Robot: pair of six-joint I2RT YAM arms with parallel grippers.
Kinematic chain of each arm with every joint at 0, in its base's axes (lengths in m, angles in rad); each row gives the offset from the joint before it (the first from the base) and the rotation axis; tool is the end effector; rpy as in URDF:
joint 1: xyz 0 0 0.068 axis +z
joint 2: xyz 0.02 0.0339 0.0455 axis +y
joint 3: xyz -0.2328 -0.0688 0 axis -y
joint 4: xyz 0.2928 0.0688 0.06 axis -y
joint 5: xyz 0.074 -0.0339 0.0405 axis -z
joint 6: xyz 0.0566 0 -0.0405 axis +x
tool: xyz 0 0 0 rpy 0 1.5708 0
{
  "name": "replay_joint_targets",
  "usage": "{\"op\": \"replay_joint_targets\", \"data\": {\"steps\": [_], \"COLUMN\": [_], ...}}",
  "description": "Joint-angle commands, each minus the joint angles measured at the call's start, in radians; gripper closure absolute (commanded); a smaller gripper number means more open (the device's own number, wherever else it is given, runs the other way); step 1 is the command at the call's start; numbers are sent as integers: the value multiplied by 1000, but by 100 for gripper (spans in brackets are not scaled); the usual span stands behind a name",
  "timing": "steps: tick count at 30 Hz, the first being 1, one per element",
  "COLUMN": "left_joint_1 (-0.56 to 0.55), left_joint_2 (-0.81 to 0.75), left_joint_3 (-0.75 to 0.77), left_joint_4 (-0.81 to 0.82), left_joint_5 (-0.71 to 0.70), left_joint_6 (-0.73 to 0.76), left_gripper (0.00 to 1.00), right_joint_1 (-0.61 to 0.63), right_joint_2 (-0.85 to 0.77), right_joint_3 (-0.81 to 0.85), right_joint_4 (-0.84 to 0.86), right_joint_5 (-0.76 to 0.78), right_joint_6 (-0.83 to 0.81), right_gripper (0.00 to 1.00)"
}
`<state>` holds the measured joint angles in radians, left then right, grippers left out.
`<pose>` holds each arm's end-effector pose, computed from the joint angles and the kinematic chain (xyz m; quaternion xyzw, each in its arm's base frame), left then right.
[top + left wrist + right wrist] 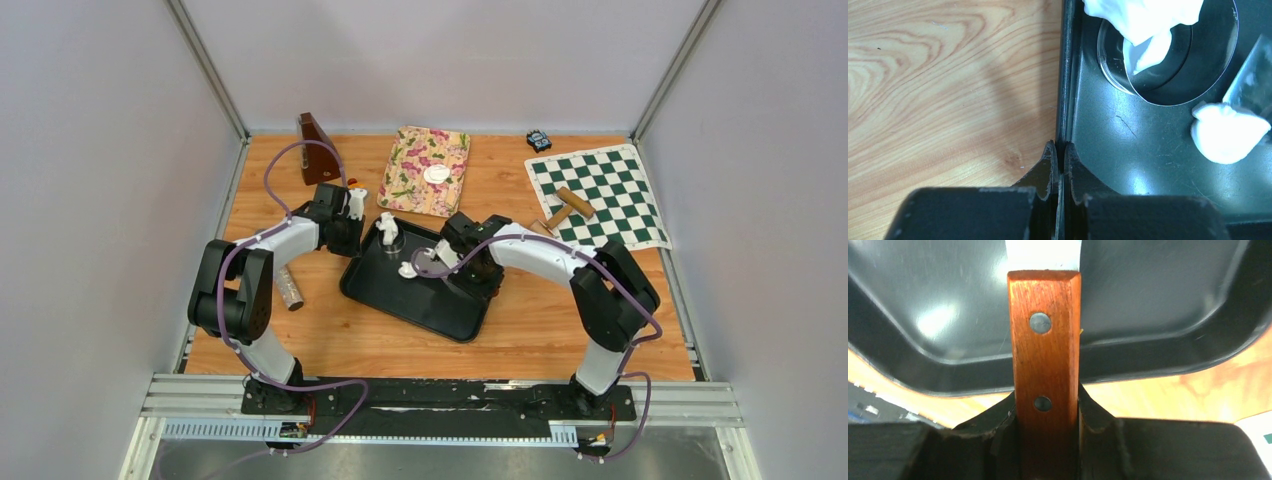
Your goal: Roll out the dumpling wrappers from the dough
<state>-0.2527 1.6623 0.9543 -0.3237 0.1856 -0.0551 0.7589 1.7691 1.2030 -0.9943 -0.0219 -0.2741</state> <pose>0.3549 -0.1024 0.0893 0.1192 0.9526 -0.1289 0.2483 0.2506 0.2394 0.1048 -0.4939 0.8695 0.0119 0.0024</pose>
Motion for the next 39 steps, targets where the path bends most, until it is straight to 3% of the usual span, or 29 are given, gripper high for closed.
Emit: {"op": "replay_joint_targets", "data": {"steps": [1,8,17,27,39], "left_joint_1": [-11,-11,-11,-11,-11], "left_joint_2": [-34,-32,-22,-38,-64], "left_joint_3": [-14,-15,-12,-1,-6], "left_joint_4": [1,2,3,-8,2], "left_joint_5": [32,37,29,21,49], "left_joint_6": [-20,-22,-20,-10,-12], "left_gripper": [100,100,100,100,100], "right_joint_1": [6,7,5,2,-50], "right_joint_2": [-40,-47,-197,-110,-144], "right_joint_3": [3,-13,-126,-157,-136], "right_joint_4": [336,359,331,295,342], "right_joint_5": [116,111,88,242,277], "right_joint_6": [13,0,-92,-71,-70], "right_gripper": [100,100,100,100,100]}}
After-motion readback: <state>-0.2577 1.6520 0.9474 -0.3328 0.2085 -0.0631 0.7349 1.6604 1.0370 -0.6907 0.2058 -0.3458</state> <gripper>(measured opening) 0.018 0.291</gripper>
